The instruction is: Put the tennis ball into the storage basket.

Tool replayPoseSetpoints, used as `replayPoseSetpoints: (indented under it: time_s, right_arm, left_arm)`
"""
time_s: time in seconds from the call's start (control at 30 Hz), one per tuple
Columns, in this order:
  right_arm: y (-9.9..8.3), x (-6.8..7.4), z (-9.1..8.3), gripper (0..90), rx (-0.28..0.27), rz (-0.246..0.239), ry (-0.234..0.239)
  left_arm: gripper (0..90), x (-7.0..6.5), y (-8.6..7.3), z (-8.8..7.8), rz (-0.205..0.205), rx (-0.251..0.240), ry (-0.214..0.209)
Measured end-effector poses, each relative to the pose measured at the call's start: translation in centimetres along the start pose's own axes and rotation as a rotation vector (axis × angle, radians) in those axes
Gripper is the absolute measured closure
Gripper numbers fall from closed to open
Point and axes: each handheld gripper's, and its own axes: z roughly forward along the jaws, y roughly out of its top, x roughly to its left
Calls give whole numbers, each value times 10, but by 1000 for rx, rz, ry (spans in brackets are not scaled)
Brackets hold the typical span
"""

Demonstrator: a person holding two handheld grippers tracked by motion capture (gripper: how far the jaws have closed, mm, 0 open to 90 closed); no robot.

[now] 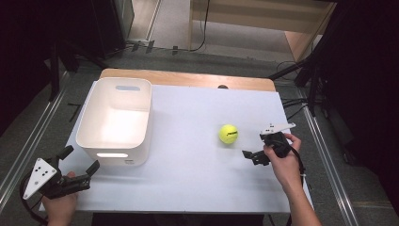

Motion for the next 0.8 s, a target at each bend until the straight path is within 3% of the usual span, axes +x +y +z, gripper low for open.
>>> replayPoseSetpoints:
  time_s: [0.3,0.8]
  right_arm:
    - [10,2,7,0,27,-30,6]
    - [27,1,15,0,60,-41,24]
  left_arm:
    - [0,1,0,0,0,-3,-2]
    - [0,1,0,0,-3,-4,-1]
